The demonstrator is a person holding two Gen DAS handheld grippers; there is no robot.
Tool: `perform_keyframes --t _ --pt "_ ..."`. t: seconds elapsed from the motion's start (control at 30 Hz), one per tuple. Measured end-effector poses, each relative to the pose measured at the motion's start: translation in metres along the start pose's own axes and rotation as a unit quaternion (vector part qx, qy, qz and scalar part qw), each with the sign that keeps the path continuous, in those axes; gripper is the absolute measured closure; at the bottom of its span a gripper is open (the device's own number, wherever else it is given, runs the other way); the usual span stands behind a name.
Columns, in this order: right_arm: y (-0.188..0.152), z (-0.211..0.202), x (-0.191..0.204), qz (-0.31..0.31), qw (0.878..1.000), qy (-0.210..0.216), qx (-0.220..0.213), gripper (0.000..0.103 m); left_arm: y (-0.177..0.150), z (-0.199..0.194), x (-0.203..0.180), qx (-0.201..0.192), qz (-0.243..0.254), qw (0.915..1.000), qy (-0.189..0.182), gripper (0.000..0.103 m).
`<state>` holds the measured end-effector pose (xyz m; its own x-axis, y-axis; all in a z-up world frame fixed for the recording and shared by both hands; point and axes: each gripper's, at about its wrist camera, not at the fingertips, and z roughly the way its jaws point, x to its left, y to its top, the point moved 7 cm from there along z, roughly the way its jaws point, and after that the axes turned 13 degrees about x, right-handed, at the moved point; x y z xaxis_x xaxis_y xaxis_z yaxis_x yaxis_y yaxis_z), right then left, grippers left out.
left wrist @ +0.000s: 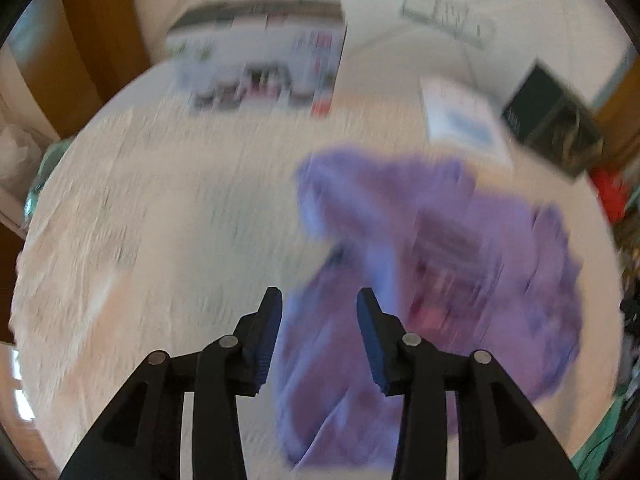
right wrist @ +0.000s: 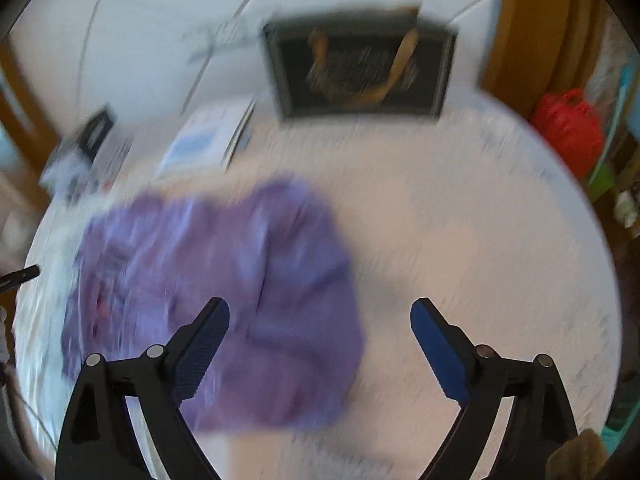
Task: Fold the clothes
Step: 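Lay the T-shirt flat on the table with both grippers and release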
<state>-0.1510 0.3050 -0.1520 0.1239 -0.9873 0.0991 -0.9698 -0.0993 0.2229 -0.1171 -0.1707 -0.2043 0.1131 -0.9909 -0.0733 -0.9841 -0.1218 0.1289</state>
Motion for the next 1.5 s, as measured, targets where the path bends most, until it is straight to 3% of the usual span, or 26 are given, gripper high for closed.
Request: perform_keyframes --t 0.1,0.17,0.27,0.37,0.47,0.53,0.57,0.6,0.63,0.7,0.8,0.93,1.07,1.13,1.17,1.2,1.27,1.33,1.37,1.4,1.5 --pt "-0.024 0.025 0.013 -0.02 0.999 0.004 0.041 0.037 -0.039 0.021 -0.001 0.027 0.001 0.9996 0.001 0.064" --pt "-0.031 0.034 0.026 -0.033 0.998 0.015 0.057 0.044 -0.061 0.034 -0.005 0.043 0.003 0.999 -0.004 0.064" --pt "-0.027 0.045 0.052 -0.063 0.996 0.018 0.063 0.044 -0.08 0.047 -0.016 0.057 0.006 0.9982 -0.02 0.064" --pt "-0.021 0.057 0.081 -0.1 0.993 0.014 0.061 0.022 -0.087 0.059 -0.025 0.064 0.003 0.9975 -0.028 0.064" --pt "-0.012 0.074 0.113 -0.144 0.988 0.004 0.059 0.022 -0.092 0.069 -0.029 0.065 0.0 0.9977 -0.019 0.065" --pt "-0.009 0.09 0.125 -0.165 0.984 -0.021 0.069 0.023 -0.093 0.068 -0.029 0.056 0.001 0.9984 0.001 0.086" --pt "-0.007 0.099 0.131 -0.176 0.981 -0.036 0.076 0.037 -0.094 0.067 -0.029 0.055 0.0 0.9985 0.004 0.1" --pt "-0.007 0.1 0.13 -0.171 0.981 -0.038 0.079 0.085 -0.095 0.066 -0.029 0.056 -0.004 0.9984 -0.005 0.1" --pt "-0.007 0.098 0.125 -0.158 0.983 -0.033 0.081 0.1 -0.097 0.061 -0.027 0.054 -0.008 0.9985 -0.01 0.1" --pt "-0.007 0.095 0.115 -0.133 0.987 -0.025 0.086 0.098 -0.101 0.046 -0.021 0.04 -0.012 0.9991 -0.012 0.1" --pt "-0.02 0.043 0.078 -0.073 0.996 0.007 0.045 0.098 -0.109 0.018 -0.011 0.012 -0.018 0.9994 -0.026 0.1" --pt "-0.069 -0.03 -0.002 0.04 0.999 0.031 0.001 0.098 -0.126 -0.009 0.008 -0.01 -0.026 0.9991 -0.032 0.1" --pt "-0.124 -0.047 -0.08 0.129 0.991 0.002 0.027 0.097 -0.154 -0.006 0.024 0.013 -0.032 0.9992 -0.018 0.1" --pt "-0.152 -0.037 -0.108 0.162 0.985 0.009 0.05 0.09 -0.168 0.004 0.028 0.029 -0.034 0.9988 -0.018 0.1" --pt "-0.164 -0.031 -0.117 0.175 0.983 0.016 0.06 0.082 -0.172 0.01 0.028 0.037 -0.037 0.9983 -0.024 0.1" --pt "-0.173 -0.025 -0.123 0.186 0.98 0.022 0.067 0.073 -0.172 0.013 0.026 0.039 -0.038 0.9981 -0.028 0.099" --pt "-0.18 -0.018 -0.122 0.187 0.979 0.038 0.068 0.068 -0.17 0.017 0.018 0.033 -0.034 0.9983 -0.034 0.095" --pt "-0.177 -0.015 -0.114 0.179 0.98 0.059 0.059 0.062 -0.159 0.019 0.01 0.02 -0.031 0.9985 -0.04 0.081" --pt "-0.174 -0.016 -0.11 0.172 0.982 0.064 0.053 0.052 -0.152 0.02 0.006 0.016 -0.03 0.9986 -0.042 0.072" --pt "-0.172 -0.017 -0.105 0.165 0.983 0.069 0.047 0.044 -0.145 0.022 0.002 0.013 -0.028 0.9986 -0.042 0.071" --pt "-0.158 -0.037 -0.088 0.138 0.989 0.059 -0.01 0.039 -0.125 0.03 -0.01 0.008 -0.022 0.9988 -0.042 0.07"
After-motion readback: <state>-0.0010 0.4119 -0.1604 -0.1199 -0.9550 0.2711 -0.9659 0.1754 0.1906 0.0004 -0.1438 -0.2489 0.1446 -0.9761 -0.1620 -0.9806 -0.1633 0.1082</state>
